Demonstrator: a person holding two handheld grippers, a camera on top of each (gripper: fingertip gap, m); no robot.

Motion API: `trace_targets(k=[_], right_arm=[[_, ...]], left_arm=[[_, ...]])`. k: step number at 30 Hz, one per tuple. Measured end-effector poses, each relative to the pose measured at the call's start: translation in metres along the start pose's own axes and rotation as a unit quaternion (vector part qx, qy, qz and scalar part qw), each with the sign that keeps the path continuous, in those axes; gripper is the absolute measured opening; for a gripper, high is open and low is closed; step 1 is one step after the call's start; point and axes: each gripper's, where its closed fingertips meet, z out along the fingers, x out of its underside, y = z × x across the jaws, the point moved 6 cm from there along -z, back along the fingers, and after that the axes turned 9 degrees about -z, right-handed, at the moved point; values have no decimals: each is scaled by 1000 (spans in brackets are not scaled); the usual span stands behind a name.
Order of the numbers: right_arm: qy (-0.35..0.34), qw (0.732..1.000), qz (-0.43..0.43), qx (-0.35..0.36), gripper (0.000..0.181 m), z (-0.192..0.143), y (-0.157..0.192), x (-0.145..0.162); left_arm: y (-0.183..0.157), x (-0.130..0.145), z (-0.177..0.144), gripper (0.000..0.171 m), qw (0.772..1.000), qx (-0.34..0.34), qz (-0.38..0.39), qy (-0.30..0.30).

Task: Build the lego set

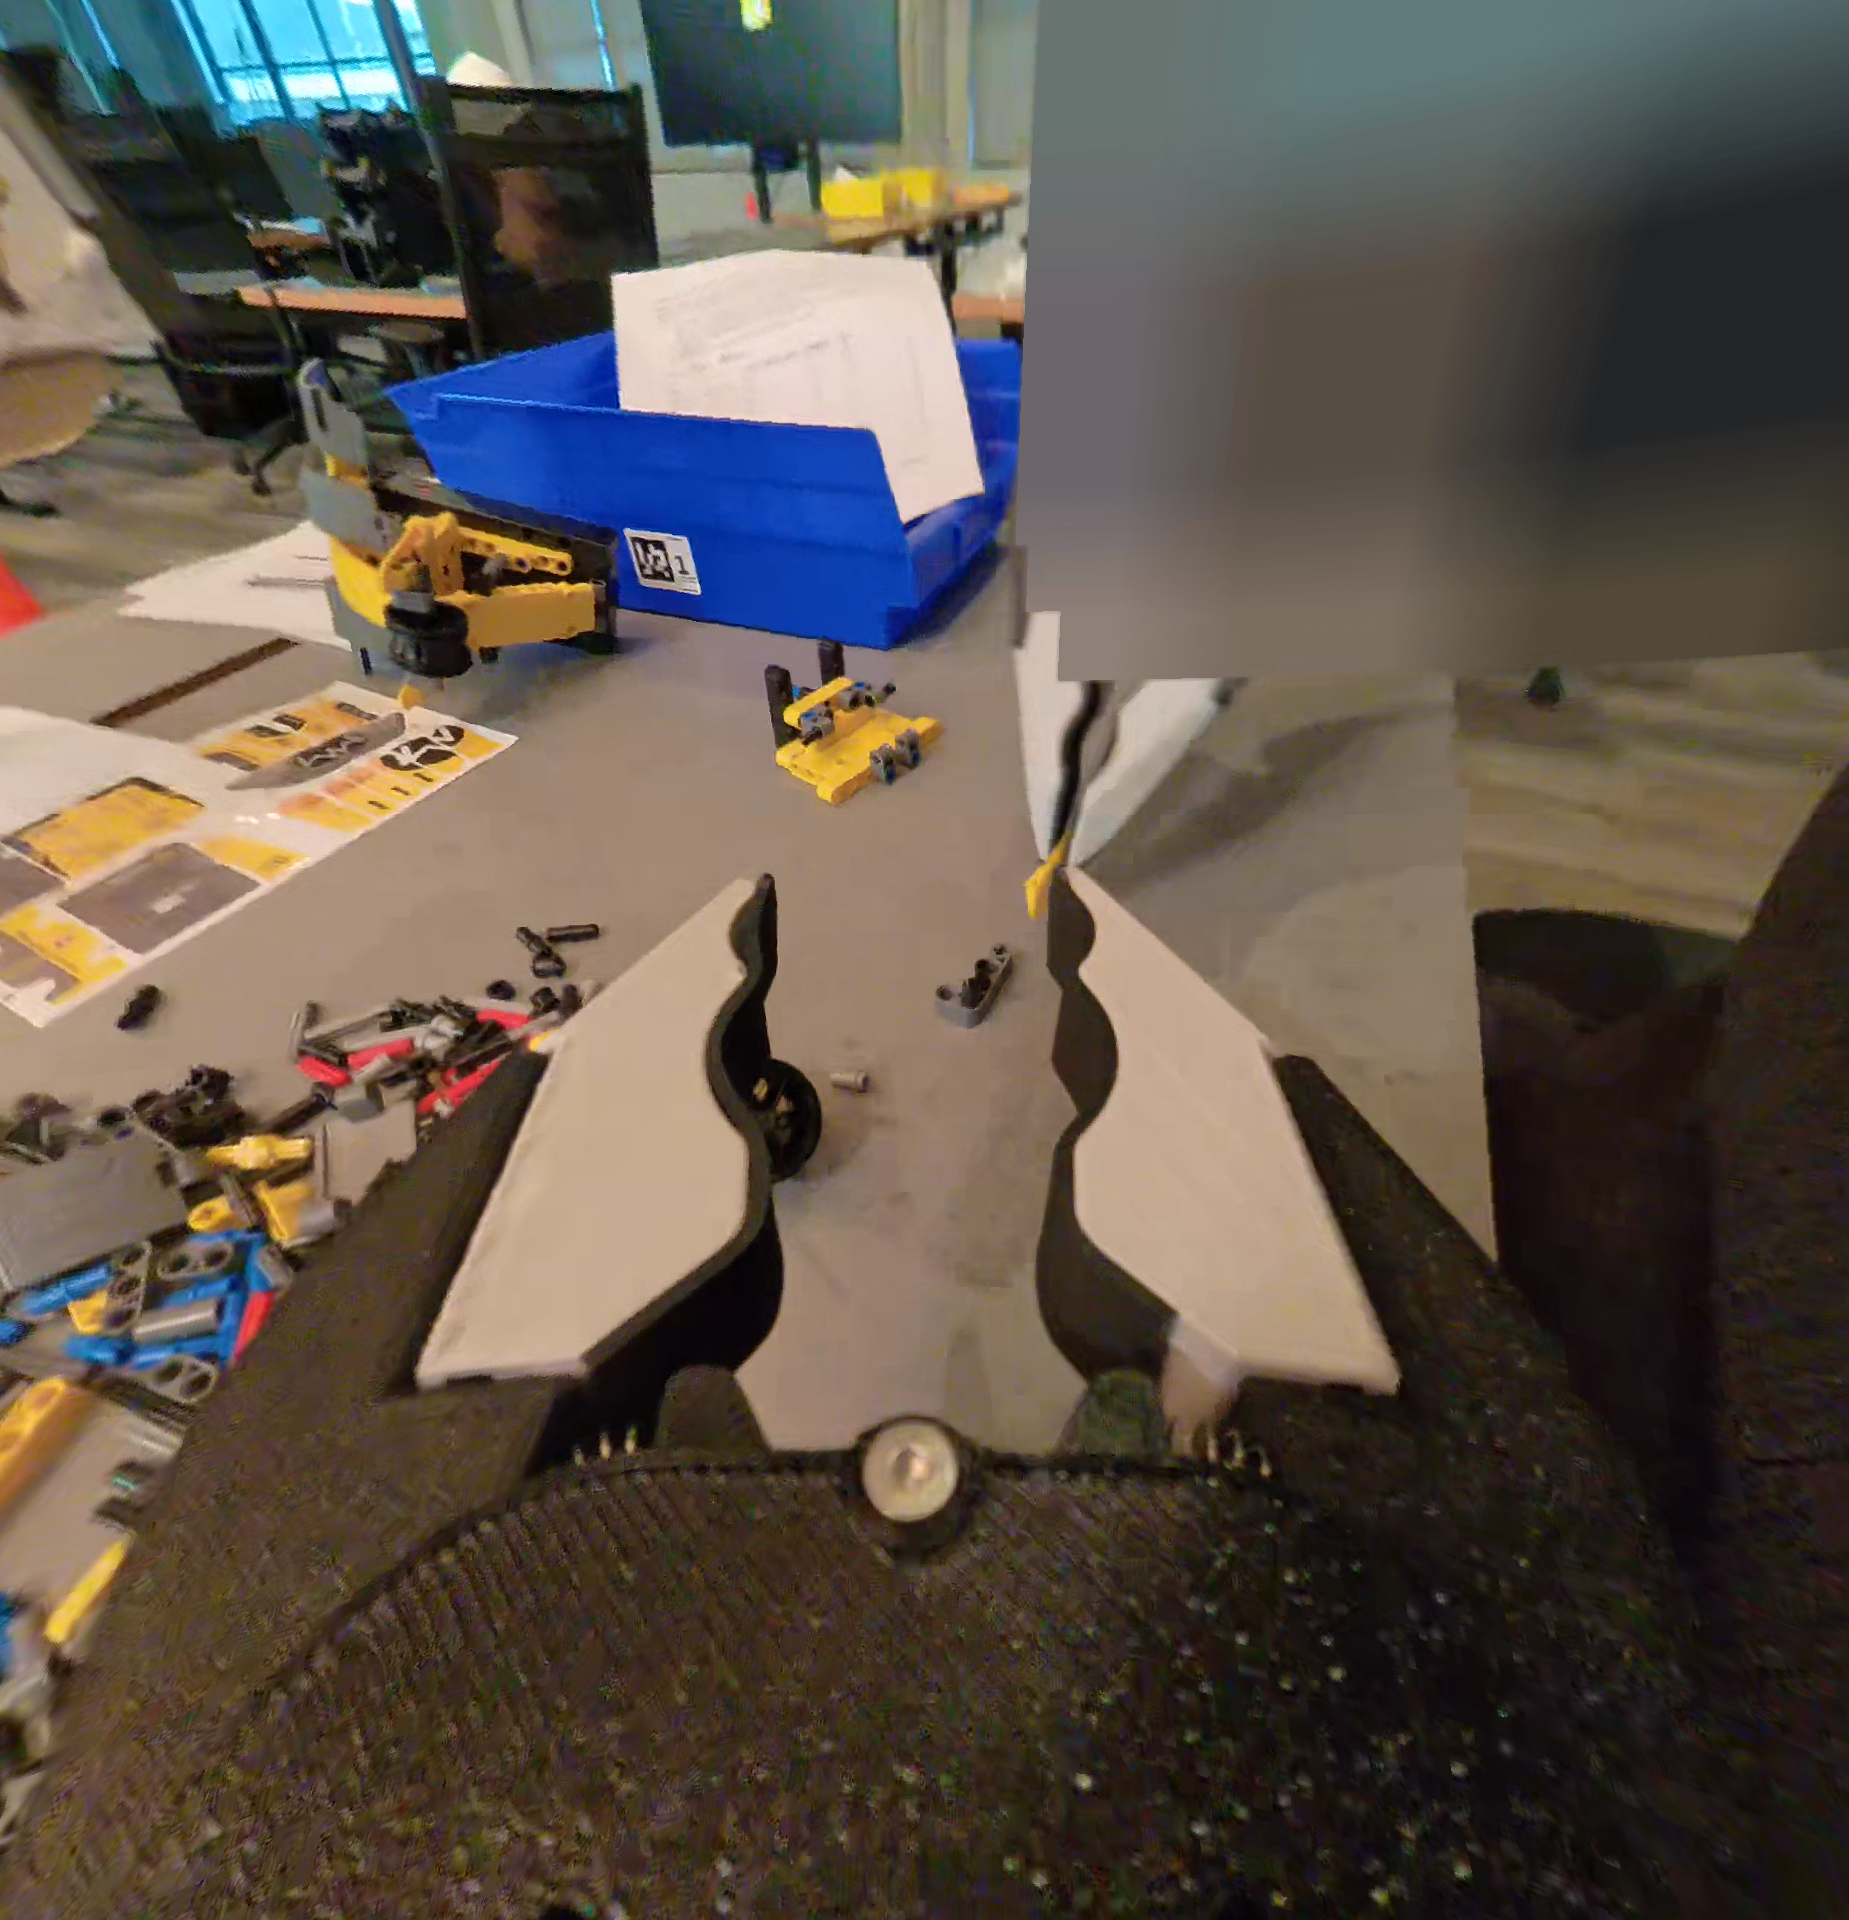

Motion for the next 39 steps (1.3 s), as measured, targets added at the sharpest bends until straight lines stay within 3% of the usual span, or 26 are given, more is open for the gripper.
trace_targets(k=[5, 12, 30, 39], right_arm=[[57, 997, -36, 28, 4, 7, 16, 10], [62, 998, -27, 16, 14, 10, 13, 11], [71, 997, -41, 2, 6, 14, 12, 1], [28, 995, -89, 20, 6, 4, -5, -38]], left_arm=[[7, -5, -6, 48, 999, 12, -42, -27], [7, -3, -6, 46, 999, 4, -37, -21], [14, -2, -9, 41, 997, 6, -72, -26], [19, 5, -5, 38, 996, -1, -89, 3]])
